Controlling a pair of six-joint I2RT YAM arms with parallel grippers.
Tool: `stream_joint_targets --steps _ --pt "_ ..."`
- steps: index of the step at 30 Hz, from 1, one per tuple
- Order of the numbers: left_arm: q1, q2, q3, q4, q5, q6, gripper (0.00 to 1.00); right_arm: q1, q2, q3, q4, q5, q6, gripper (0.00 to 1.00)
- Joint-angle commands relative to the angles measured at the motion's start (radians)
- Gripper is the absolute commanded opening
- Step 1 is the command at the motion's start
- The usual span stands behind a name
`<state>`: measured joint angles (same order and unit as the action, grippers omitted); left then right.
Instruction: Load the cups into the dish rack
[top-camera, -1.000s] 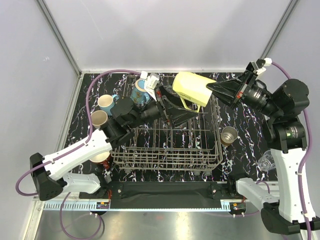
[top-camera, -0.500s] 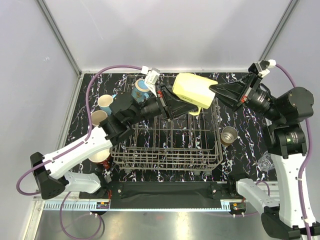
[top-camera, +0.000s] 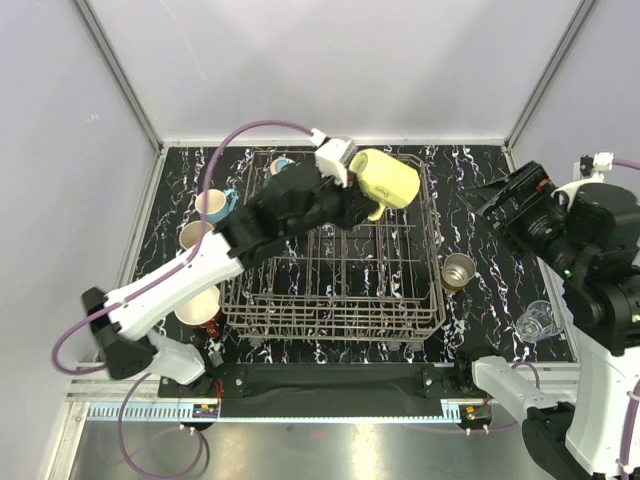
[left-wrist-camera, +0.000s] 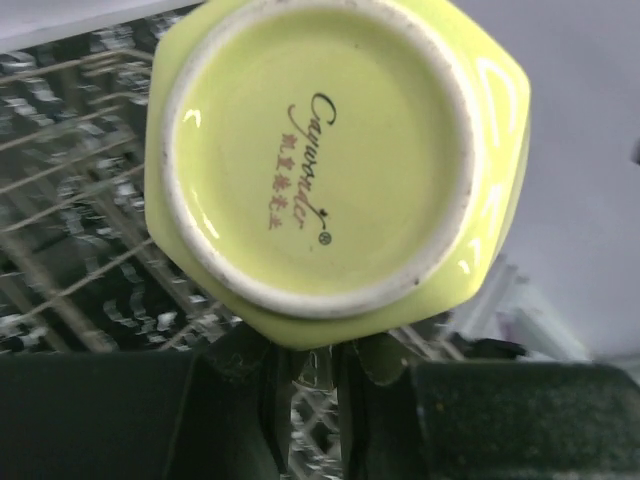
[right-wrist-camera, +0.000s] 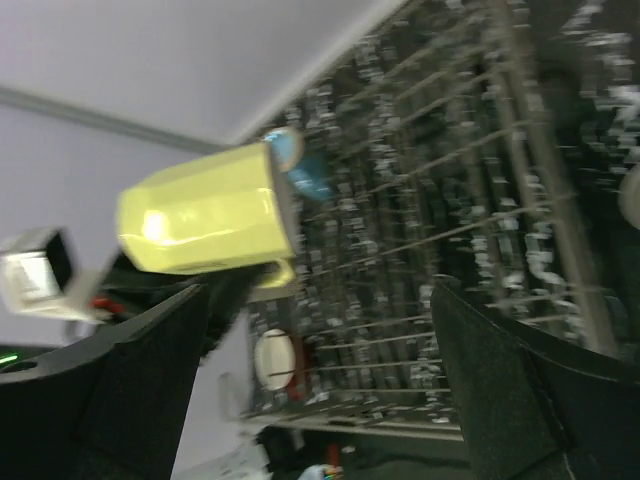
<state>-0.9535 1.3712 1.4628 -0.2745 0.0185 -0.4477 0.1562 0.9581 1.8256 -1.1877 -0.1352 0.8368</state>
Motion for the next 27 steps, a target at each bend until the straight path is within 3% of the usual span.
stream_joint_targets --steps 1,6,14,19,27 --pt "0.002 0.116 0.195 -0.009 -0.213 0.185 0.00 0.002 -0.004 -0.098 -0.202 0.281 -0.153 0.98" --pt "0.010 0.317 0.416 -0.144 -0.345 0.279 0.00 0.000 -0.028 -0.146 -0.225 0.324 -0.200 0.98" --pt "0.047 0.607 0.746 -0.244 -0.352 0.359 0.00 0.002 -0.027 -0.137 -0.289 0.404 -0.260 0.98" --pt "0.096 0.695 0.821 -0.302 -0.292 0.333 0.00 0.000 -0.042 -0.155 -0.302 0.419 -0.274 0.99" --pt "0.102 0.736 0.749 -0.262 -0.258 0.330 0.00 0.000 -0.058 -0.198 -0.277 0.399 -0.268 0.99"
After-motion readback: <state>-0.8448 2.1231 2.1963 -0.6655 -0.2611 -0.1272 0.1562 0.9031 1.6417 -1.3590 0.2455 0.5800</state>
